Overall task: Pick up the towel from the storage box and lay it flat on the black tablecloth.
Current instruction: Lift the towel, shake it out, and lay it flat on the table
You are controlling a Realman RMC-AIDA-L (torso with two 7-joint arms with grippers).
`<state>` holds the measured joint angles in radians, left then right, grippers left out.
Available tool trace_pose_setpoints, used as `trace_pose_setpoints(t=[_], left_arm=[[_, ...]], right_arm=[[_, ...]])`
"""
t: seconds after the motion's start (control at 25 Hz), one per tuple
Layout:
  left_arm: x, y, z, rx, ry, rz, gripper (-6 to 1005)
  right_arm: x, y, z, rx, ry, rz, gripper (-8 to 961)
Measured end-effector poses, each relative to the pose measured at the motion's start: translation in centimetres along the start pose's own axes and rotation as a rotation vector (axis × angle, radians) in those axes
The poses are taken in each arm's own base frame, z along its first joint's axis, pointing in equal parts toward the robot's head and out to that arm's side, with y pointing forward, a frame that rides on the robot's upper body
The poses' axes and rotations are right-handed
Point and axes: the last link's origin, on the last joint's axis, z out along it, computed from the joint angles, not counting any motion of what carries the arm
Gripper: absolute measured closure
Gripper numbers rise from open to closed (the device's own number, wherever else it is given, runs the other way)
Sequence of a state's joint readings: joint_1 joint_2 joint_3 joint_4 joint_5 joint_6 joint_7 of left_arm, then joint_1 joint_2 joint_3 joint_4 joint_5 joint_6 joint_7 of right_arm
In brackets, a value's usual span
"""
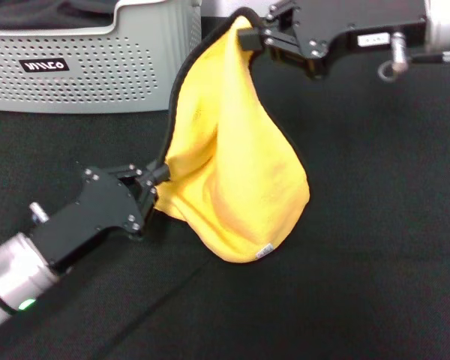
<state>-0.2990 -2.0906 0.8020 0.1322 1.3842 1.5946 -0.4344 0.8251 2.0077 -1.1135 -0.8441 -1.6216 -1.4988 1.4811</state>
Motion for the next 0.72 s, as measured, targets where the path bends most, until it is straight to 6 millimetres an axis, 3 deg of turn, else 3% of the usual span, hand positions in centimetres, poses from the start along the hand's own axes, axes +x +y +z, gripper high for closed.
trace_pose_setpoints(t=[0.28, 0.56, 0.72], left_arm=[[4.4, -1.5, -1.3, -0.136, 0.162, -0.079, 989], [9.6, -3.5, -2.0, -0.368, 0.260, -0.138, 989], [10.6, -4.0, -2.0, -0.412, 0.244, -0.164, 989]], right_arm=[[1.5, 3.0, -4.2, -0.061, -0.093, 0.060, 944], [2.2, 8.0, -9.3, -0.110, -0.236, 0.054, 944], [2.8, 9.3, -10.6, -0.121, -0.262, 0.061, 944]])
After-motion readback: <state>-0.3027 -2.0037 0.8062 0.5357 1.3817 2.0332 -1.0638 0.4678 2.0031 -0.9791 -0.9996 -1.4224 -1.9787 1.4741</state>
